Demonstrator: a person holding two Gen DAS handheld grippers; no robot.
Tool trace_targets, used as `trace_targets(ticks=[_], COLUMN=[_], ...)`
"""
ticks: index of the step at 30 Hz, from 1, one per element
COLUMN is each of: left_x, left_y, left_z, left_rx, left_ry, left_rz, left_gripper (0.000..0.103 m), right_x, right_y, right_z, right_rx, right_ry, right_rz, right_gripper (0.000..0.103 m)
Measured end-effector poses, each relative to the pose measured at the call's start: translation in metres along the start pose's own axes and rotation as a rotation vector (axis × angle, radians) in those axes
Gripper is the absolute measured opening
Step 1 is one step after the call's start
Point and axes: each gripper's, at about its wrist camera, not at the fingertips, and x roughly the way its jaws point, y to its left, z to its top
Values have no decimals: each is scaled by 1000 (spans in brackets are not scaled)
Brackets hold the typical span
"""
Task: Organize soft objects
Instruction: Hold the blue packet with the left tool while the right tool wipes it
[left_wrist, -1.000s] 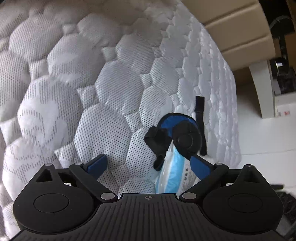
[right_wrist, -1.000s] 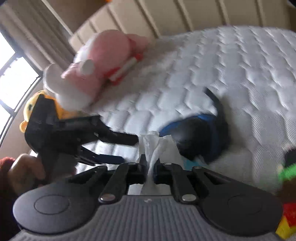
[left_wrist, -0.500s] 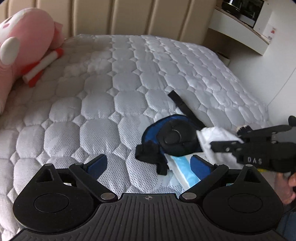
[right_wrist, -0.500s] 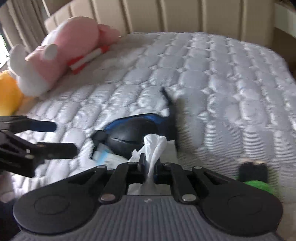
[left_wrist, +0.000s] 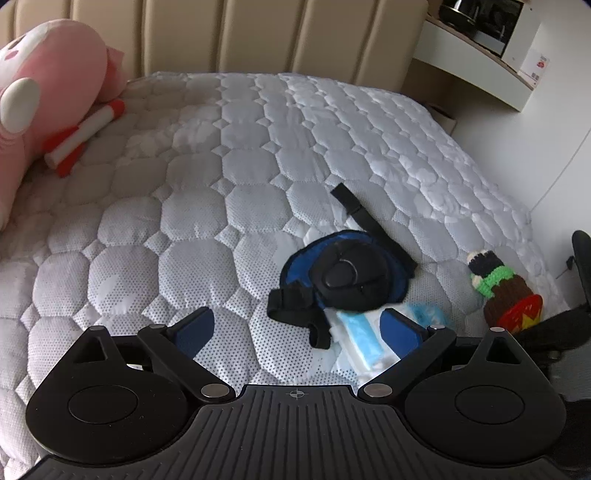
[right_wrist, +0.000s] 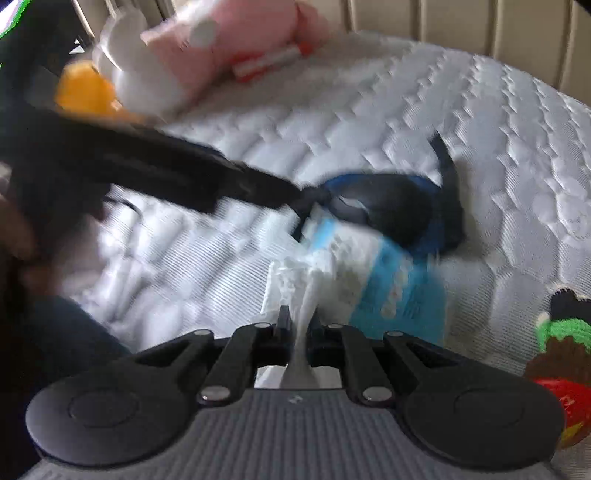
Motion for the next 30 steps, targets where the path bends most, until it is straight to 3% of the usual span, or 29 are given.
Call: trace_targets(ticks=[8, 16, 19, 23, 27, 30], left_x=[3, 6, 7, 7, 14, 33], left_y=[-5, -10, -18, -54, -108, -138], left_z=[-2, -6, -10, -30, -76, -97], left_rx=[42, 87, 175, 511, 984, 1201], left_ry=[6, 10, -27, -158, -347, -389], left_rz=[25, 21, 24, 118, 218, 260], left_gripper=[99, 99, 99, 99, 100, 100], right_x=[2, -20, -32, -61, -91, -107], right_y=[-32, -44, -60, -85, -109, -121], right_z=[-2, 2, 5, 4, 2, -1], right_rx=[26, -5, 55, 202, 358, 408], right_ry=[77, 63, 32, -100, -246, -328], right_rz=[-138, -176, -178, -157, -88, -67], right_gripper=[8, 8, 8, 8, 8, 8])
